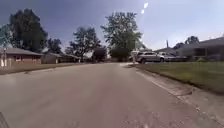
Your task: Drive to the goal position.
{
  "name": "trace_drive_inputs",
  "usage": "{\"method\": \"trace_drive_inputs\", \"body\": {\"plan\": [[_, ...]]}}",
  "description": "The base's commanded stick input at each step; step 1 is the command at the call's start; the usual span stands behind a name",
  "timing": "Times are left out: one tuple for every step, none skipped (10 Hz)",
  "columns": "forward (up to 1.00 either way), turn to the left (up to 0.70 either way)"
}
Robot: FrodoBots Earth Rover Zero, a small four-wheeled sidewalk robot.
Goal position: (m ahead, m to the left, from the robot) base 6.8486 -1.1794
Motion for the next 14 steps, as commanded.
{"method": "trace_drive_inputs", "body": {"plan": [[0.70, 0.00], [0.70, 0.00], [0.70, 0.00], [0.70, 0.00], [0.70, 0.00], [0.70, 0.00], [0.70, 0.00], [0.70, 0.00], [0.70, 0.00], [0.70, 0.00], [0.70, 0.00], [0.70, 0.00], [0.70, 0.00], [0.70, 0.00]]}}
